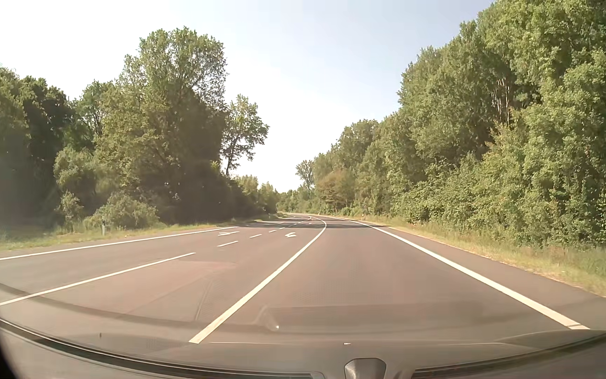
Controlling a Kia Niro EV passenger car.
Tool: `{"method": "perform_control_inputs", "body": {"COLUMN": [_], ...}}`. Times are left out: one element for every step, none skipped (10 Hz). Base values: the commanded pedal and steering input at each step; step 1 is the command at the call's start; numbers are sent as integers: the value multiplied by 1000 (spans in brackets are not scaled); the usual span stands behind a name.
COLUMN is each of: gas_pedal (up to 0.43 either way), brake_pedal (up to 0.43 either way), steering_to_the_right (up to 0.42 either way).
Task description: Follow the waypoints while adhering to traffic rules and regulations
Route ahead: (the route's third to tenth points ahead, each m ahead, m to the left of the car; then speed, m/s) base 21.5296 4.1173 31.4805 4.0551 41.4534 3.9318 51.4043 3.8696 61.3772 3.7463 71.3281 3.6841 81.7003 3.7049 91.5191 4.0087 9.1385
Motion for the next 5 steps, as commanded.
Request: {"method": "perform_control_inputs", "body": {"gas_pedal": [358,358,358,358,370], "brake_pedal": [6,6,6,6,6], "steering_to_the_right": [25,20,15,11,8]}}
